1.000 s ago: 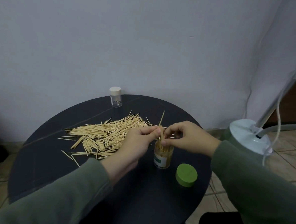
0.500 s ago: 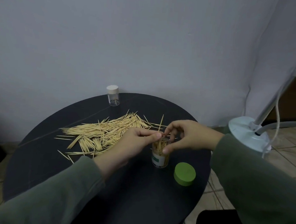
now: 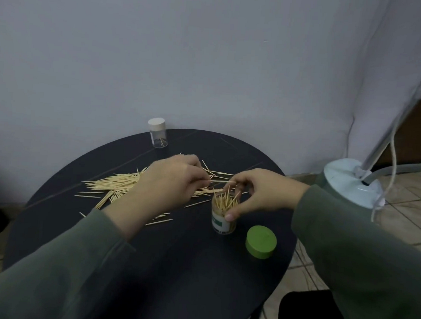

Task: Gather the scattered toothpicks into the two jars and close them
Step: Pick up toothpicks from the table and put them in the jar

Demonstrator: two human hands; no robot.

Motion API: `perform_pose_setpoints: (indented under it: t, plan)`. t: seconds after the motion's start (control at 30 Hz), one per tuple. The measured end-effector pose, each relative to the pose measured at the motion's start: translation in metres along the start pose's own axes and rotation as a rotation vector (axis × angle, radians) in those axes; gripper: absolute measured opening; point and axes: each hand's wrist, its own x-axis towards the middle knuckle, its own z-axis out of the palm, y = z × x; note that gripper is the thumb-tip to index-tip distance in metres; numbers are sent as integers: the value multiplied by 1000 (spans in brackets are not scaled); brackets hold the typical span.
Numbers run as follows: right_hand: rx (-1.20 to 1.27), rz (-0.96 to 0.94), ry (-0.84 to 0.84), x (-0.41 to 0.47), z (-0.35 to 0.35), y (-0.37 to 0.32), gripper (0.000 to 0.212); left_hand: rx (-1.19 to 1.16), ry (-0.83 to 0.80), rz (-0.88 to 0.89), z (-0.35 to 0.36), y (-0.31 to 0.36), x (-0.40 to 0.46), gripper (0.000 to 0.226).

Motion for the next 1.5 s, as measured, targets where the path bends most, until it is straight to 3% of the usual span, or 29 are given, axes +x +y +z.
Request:
perform_pose_setpoints:
  t: [0.2, 0.33, 0.43, 0.57, 0.7, 0.8, 0.93, 1.13, 1.27, 1.33, 1.5]
  plan:
    - [-14, -10, 3, 4, 2, 1, 60, 363, -129, 90, -14, 18, 5, 34]
    - [1, -21, 17, 5, 5, 1, 59, 424, -190, 103, -15, 45, 7, 34]
    - [19, -29, 13, 6, 7, 2, 51, 323, -192, 118, -6, 51, 8, 38]
    - [19, -28, -8, 7, 8, 4, 48, -26, -65, 63, 15, 33, -1, 39]
    - [2, -6, -5, 8, 7, 6, 48, -213, -95, 117, 26, 24, -3, 47]
    - [-3, 9, -15, 9, 7, 7, 48, -241, -72, 164, 27, 15, -3, 50]
    - [7, 11, -26, 8, 6, 5, 50, -271, 6, 192, 24, 6, -3, 35]
    - [-13, 37, -38, 8, 6, 4, 54, -189, 123, 91, 15, -3, -3, 34]
    - [-20, 43, -41, 8, 6, 3, 54, -223, -78, -10, 5, -12, -4, 43]
    - [-24, 42, -42, 8, 6, 3, 55, -242, -136, 12, 8, -14, -7, 32]
    - [-25, 40, -44, 9, 6, 3, 55, -277, -10, -14, 11, -4, -9, 16]
